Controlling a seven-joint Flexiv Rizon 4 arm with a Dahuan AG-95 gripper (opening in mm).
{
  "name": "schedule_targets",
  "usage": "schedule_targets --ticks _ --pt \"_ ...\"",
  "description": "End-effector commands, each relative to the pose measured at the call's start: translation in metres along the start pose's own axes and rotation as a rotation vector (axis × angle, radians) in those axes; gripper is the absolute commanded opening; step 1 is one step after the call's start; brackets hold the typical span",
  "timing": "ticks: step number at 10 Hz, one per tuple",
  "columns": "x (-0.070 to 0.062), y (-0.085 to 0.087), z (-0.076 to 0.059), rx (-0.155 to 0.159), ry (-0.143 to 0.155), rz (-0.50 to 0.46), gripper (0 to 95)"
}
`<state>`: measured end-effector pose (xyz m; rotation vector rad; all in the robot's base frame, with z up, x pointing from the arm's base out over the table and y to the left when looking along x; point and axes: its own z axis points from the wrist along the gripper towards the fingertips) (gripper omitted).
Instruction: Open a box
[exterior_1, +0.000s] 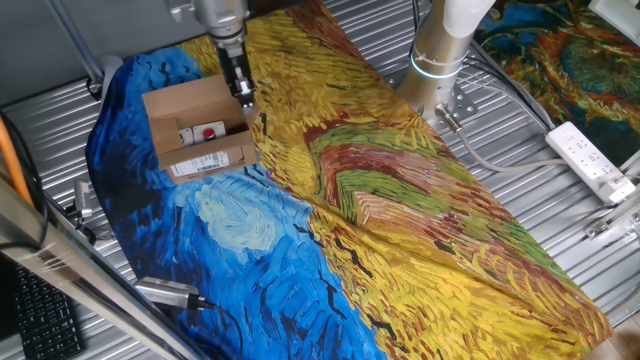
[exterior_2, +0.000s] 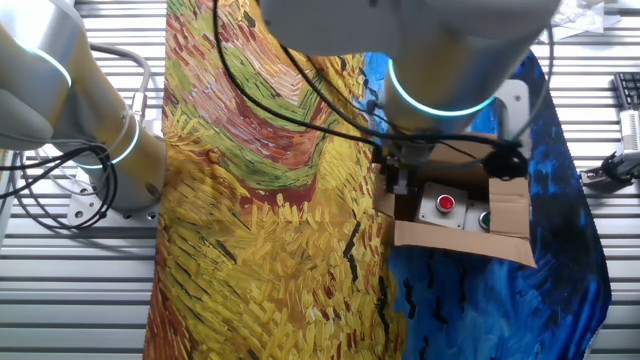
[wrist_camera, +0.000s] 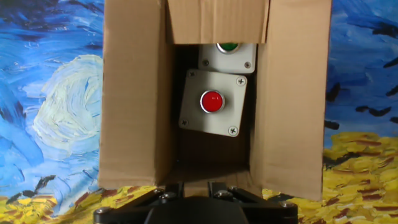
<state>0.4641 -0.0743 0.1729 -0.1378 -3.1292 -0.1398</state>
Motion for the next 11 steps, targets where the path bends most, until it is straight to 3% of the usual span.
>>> schedule_targets --ticks 1,5,11 --pt "0.004 -0.001 0.001 0.008 -0.002 -0.002 19.0" --pt "0.014 -0.008 -0.001 0.024 -0.004 0.002 19.0" --pt "0.024 -0.012 0.006 0.020 -0.028 0.006 19.0"
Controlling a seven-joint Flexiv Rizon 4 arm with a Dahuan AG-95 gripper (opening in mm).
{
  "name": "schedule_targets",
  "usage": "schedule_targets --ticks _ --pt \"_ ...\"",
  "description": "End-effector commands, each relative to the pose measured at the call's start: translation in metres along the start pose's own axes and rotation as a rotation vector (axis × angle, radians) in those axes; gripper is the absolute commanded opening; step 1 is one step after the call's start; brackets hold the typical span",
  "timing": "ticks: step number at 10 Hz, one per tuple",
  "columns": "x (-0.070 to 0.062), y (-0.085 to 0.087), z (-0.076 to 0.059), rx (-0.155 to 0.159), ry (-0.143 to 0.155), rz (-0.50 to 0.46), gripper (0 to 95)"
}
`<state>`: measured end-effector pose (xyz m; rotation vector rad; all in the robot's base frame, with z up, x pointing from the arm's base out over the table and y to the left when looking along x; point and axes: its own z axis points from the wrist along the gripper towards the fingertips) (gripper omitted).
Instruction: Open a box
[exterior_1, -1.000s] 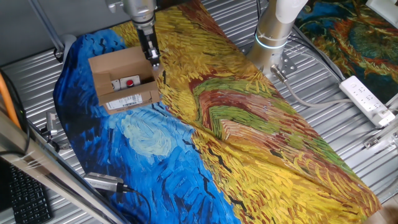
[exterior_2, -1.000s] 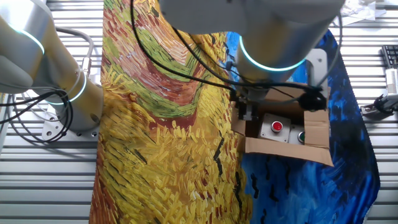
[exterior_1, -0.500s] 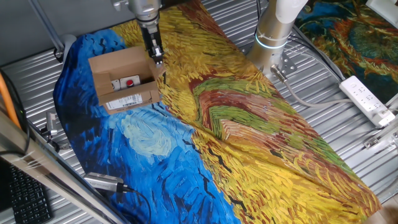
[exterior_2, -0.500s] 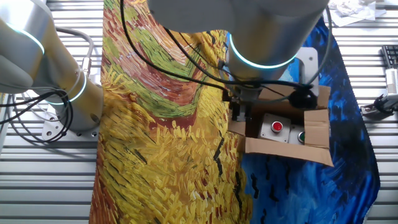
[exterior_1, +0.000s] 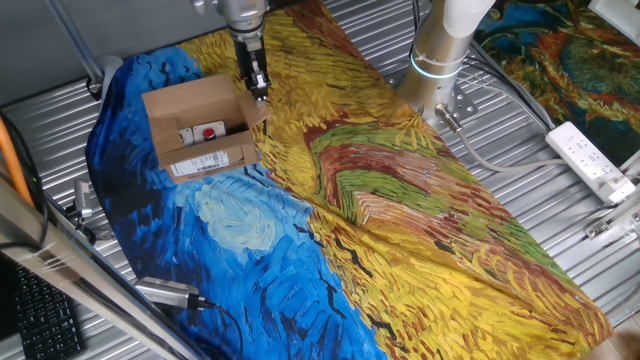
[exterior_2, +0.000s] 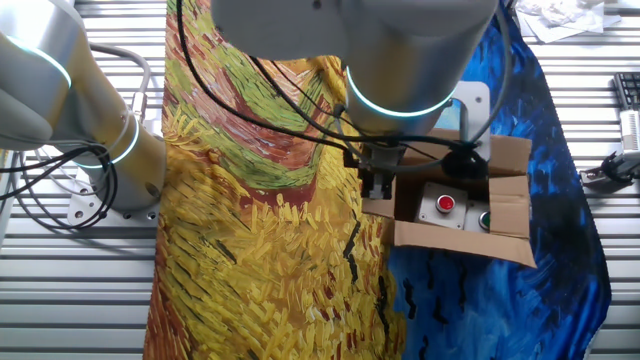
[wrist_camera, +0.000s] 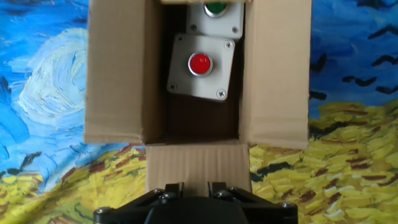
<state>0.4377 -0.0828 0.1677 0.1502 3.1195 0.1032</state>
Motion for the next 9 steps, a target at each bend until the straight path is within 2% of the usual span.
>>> schedule_targets --ticks 1,9 --pt "0.000 -0.002 0.004 -0.002 -0.006 -0.002 19.0" --pt "-0.005 -0.001 0.020 -0.009 -0.033 -0.002 19.0"
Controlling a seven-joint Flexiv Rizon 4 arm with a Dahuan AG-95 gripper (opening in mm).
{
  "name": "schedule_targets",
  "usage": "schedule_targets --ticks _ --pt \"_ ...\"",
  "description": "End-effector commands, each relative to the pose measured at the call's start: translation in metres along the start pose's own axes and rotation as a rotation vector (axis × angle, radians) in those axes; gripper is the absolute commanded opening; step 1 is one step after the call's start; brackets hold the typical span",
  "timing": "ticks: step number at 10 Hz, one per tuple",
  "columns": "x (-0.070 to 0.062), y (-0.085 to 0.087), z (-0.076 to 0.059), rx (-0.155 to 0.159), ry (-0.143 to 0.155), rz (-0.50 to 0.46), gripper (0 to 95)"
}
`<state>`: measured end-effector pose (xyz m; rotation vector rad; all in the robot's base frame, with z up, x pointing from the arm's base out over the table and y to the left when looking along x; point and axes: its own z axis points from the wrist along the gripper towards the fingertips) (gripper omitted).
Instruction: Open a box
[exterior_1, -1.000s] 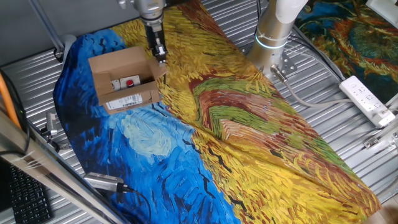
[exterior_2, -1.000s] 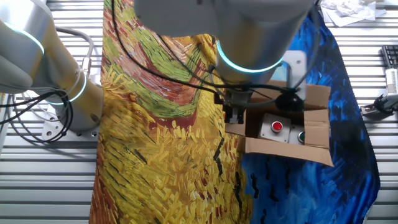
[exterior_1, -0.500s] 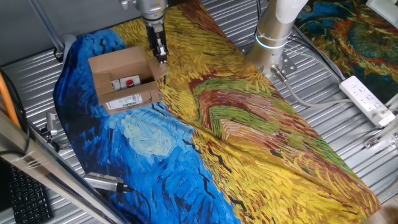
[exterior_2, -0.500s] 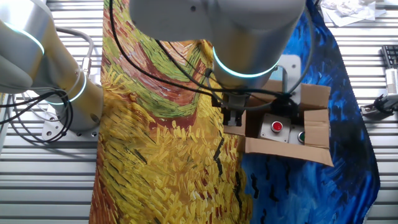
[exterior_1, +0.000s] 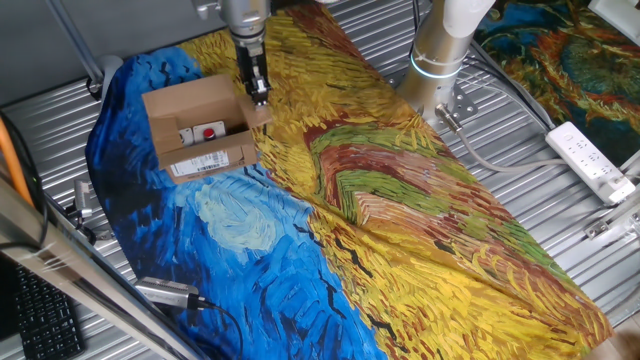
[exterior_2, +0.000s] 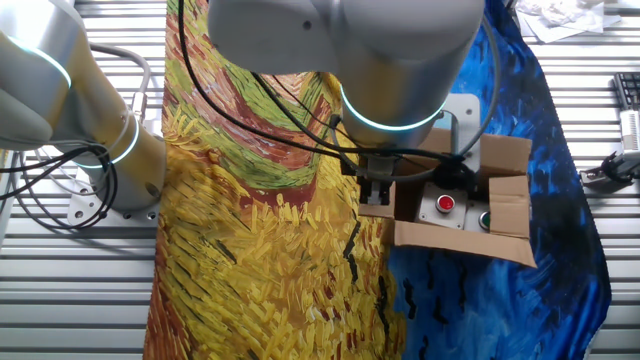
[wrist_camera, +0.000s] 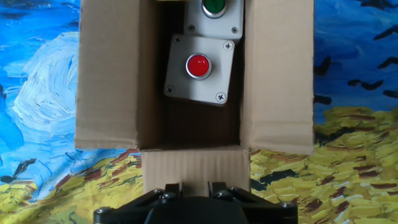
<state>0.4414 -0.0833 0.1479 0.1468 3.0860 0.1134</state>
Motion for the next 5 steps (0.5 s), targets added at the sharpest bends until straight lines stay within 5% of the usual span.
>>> schedule_targets --ticks 1,5 --pt "-0.003 0.001 0.003 0.000 -0.001 -0.001 19.0" --pt "-0.007 -0.004 0.013 -0.001 -0.009 -0.014 19.0"
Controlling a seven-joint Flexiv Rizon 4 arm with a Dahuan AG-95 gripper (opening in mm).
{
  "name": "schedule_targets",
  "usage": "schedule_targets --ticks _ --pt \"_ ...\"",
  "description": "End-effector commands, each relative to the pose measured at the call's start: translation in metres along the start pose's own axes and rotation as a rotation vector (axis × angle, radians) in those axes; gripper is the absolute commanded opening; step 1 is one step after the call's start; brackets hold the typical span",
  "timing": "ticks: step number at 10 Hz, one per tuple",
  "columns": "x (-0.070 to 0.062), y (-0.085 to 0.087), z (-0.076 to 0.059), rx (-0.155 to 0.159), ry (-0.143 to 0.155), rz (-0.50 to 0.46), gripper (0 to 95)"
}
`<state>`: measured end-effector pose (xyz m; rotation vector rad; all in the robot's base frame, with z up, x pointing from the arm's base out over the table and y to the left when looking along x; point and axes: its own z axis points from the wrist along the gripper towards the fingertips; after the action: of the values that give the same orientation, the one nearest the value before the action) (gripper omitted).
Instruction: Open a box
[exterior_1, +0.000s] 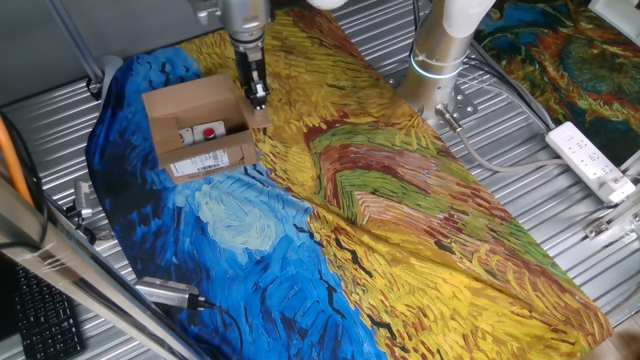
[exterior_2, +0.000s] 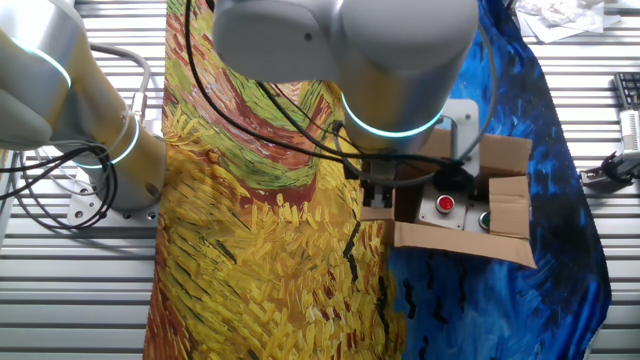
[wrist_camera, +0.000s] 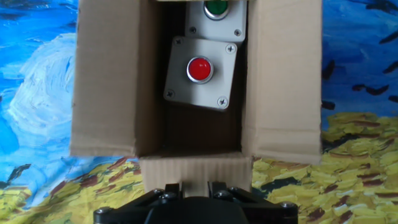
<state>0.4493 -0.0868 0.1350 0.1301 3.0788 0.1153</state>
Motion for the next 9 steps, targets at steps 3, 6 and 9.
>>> schedule_targets --ticks 3,6,9 --pt "-0.003 -0.001 0.006 0.004 -0.003 -0.010 19.0" --pt "-0.009 0.000 0.008 0.005 -0.002 -0.013 19.0" --pt "-0.013 0.000 0.011 0.006 -0.003 -0.015 19.0"
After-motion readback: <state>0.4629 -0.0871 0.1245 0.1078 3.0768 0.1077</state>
